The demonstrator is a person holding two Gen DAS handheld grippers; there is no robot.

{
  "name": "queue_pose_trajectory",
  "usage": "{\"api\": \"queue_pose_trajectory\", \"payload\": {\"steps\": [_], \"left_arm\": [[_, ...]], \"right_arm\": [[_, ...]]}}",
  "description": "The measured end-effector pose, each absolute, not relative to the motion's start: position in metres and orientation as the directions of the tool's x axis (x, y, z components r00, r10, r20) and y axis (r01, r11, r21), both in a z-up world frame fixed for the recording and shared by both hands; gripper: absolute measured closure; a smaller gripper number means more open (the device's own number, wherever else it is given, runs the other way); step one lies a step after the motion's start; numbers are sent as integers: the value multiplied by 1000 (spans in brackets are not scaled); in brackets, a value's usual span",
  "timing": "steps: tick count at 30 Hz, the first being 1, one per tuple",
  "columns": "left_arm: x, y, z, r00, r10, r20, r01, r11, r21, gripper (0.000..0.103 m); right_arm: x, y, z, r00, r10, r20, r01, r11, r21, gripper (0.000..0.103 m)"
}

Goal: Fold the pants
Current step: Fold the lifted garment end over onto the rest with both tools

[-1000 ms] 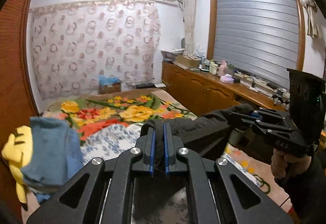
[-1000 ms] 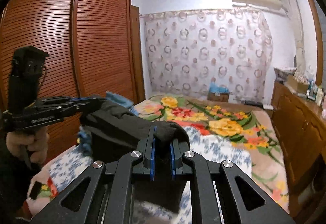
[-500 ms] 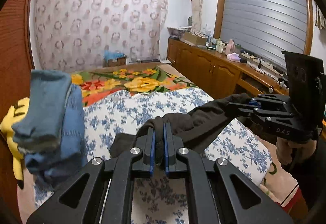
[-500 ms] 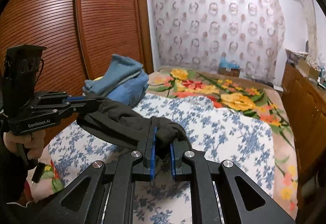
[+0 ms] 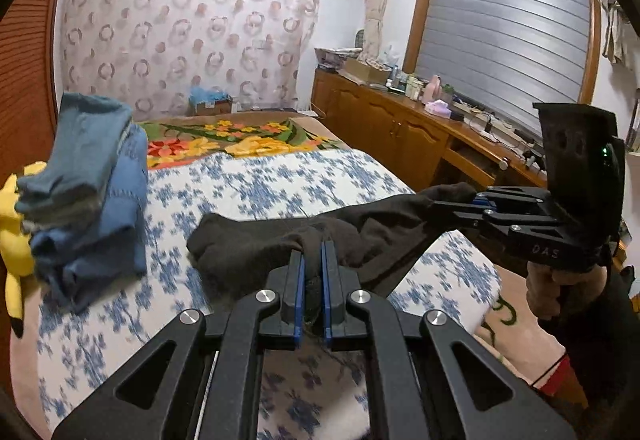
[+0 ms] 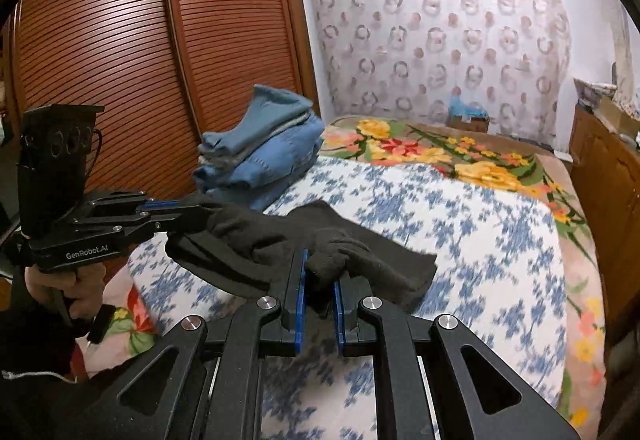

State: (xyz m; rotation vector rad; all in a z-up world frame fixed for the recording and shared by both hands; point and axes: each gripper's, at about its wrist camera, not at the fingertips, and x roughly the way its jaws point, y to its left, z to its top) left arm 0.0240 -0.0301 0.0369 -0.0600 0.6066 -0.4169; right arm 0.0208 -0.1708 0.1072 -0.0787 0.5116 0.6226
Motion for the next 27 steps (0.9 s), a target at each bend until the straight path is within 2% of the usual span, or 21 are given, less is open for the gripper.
{"api": "queue_pose_trajectory", "payload": {"steps": [14,27], "left_arm": [[-12,-34,5,675,-435,-595,380,897,-224,95],[-29,-38,20,682,-453,-574,405,888,-219,95]], "right_arm": [[-17,-183,77,653,545,-525,-562,814,147,92],[-43,-190,83,657,560,-504,-568,808,157,92]]}}
